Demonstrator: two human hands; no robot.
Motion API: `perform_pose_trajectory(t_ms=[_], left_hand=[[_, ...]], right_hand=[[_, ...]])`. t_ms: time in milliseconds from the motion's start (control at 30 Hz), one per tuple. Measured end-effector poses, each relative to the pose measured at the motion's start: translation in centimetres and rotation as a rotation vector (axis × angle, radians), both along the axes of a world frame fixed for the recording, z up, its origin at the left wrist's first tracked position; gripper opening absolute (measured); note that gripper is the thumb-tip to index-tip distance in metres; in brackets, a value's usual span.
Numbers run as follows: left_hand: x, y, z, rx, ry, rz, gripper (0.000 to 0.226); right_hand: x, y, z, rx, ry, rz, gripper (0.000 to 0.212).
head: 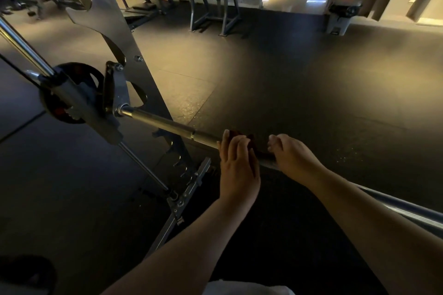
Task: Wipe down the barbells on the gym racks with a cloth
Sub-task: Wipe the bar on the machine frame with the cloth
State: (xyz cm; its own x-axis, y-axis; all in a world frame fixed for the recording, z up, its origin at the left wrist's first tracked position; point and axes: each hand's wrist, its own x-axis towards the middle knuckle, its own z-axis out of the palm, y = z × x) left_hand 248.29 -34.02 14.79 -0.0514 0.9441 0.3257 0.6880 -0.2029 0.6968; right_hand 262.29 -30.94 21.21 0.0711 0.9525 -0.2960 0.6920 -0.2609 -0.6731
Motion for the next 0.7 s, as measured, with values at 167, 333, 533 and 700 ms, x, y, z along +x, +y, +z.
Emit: perform_pose_trajectory(t_ms=[167, 333, 533, 700], left_hand=[[1.4, -1.2, -0.5, 0.074, 0.187, -0.187, 0.044], [0.4, 0.3, -0.3, 0.031, 0.149, -0.024, 0.048], [5.1, -3.1, -1.4, -0.001, 0.125, -0.054, 0.06], [4.4, -2.7, -2.6, 0.097, 0.041, 0.031, 0.05]], right_hand=[[1.3, 0.2, 0.5, -0.042, 0.116, -0.032, 0.035], [1.8, 0.6, -0.1, -0.083, 0.156, 0.002, 0.026], [1.5, -0.1, -0.2, -0.033, 0.0, 0.133, 0.016], [2.1, -0.7, -0.5, 0.045, 0.036, 0.179, 0.015]])
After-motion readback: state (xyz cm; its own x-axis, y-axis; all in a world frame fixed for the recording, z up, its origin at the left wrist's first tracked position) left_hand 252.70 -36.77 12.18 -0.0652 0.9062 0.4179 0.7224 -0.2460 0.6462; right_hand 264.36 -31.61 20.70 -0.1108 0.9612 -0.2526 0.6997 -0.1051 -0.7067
